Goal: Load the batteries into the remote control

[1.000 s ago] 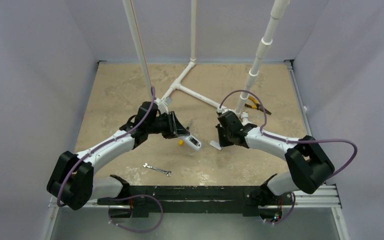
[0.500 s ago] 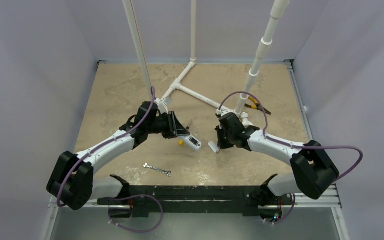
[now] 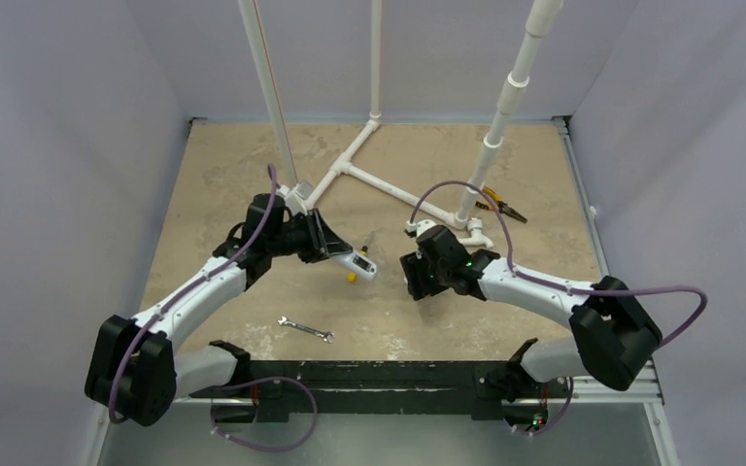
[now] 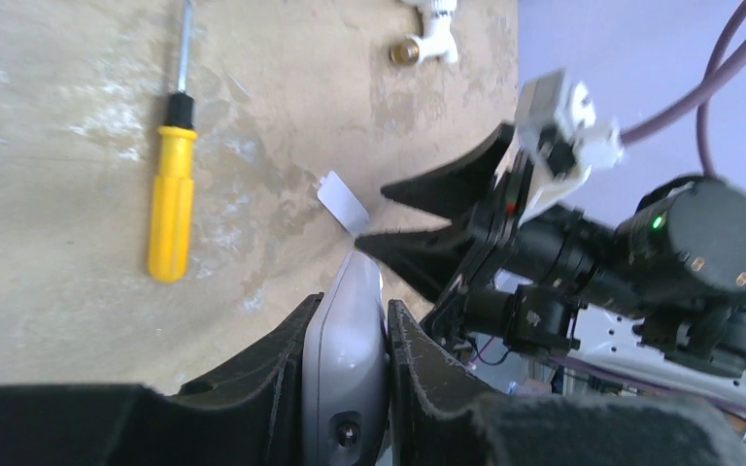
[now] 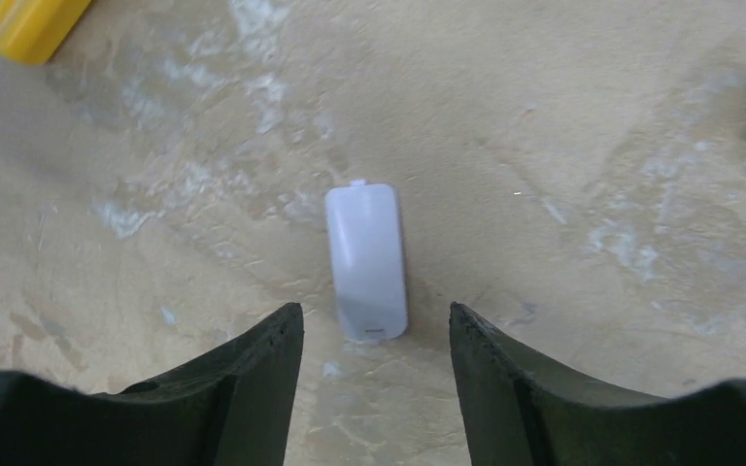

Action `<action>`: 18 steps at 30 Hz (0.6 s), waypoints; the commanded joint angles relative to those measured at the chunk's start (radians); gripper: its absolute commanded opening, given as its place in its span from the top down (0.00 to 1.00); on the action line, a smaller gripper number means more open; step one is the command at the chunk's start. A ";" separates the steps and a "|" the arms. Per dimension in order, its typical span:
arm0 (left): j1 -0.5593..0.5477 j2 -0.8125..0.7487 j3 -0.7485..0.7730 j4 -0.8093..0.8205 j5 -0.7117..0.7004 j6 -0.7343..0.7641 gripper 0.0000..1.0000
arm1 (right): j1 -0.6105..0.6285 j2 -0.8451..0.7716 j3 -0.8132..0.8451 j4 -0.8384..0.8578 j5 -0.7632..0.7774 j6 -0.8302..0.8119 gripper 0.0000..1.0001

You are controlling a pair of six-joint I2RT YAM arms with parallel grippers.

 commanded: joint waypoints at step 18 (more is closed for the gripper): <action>0.088 -0.075 -0.029 -0.002 0.046 0.026 1.00 | 0.123 0.100 0.084 -0.019 0.117 -0.100 0.49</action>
